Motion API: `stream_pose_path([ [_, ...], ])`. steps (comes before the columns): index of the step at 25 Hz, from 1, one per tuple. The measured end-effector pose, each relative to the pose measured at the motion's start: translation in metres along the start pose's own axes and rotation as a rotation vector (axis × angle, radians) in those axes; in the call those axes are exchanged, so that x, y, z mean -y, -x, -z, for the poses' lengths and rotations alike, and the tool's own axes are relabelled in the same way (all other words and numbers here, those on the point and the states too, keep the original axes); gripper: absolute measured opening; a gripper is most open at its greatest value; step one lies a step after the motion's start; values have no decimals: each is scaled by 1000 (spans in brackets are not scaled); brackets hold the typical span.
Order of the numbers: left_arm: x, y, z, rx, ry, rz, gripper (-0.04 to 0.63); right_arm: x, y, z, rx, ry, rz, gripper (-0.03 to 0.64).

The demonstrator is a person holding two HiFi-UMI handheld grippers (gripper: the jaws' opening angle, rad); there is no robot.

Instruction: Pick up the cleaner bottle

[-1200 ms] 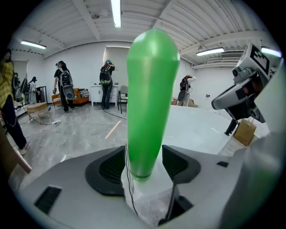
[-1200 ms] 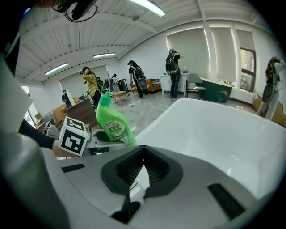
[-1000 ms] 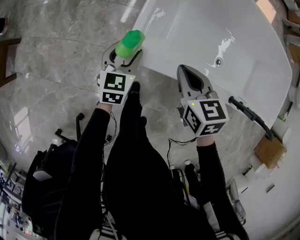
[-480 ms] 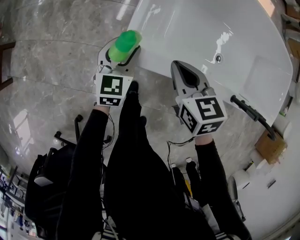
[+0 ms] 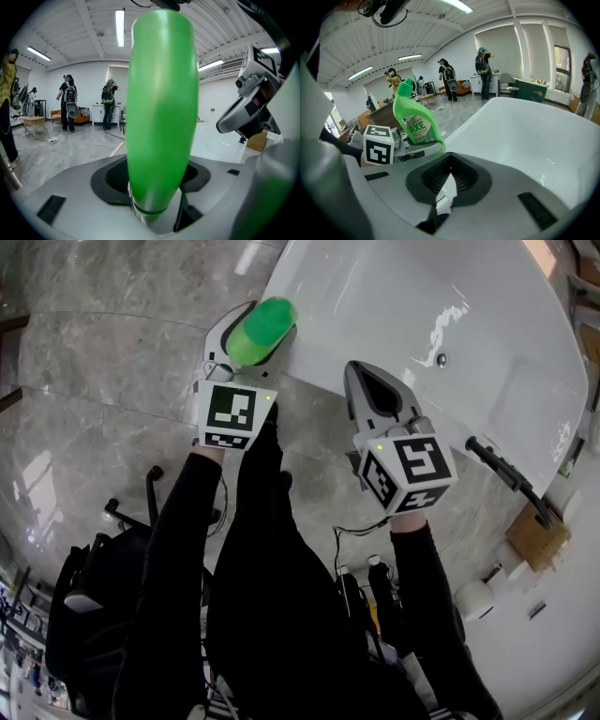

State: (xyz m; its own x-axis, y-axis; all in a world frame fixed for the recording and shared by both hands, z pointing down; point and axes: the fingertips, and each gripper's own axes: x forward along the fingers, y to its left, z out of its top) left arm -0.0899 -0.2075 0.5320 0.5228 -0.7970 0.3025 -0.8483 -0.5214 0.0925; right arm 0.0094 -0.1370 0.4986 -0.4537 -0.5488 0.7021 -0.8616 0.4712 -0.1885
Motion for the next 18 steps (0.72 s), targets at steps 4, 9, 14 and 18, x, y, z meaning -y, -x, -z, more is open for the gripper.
stream_pose_path([
  [4,2,-1,-1,18,-13,12,268,-1,-3,2,-2,-4,-1,2],
  [9,5,-4,-1,32,-29,23,268,-1,-7,4,2,-30,3,2],
  [14,6,-7,-2,44,-51,33,261,-2,-11,7,-9,-29,-3,2],
  [18,8,-8,-3,52,-69,35,213,0,-12,10,-15,-33,1,2],
])
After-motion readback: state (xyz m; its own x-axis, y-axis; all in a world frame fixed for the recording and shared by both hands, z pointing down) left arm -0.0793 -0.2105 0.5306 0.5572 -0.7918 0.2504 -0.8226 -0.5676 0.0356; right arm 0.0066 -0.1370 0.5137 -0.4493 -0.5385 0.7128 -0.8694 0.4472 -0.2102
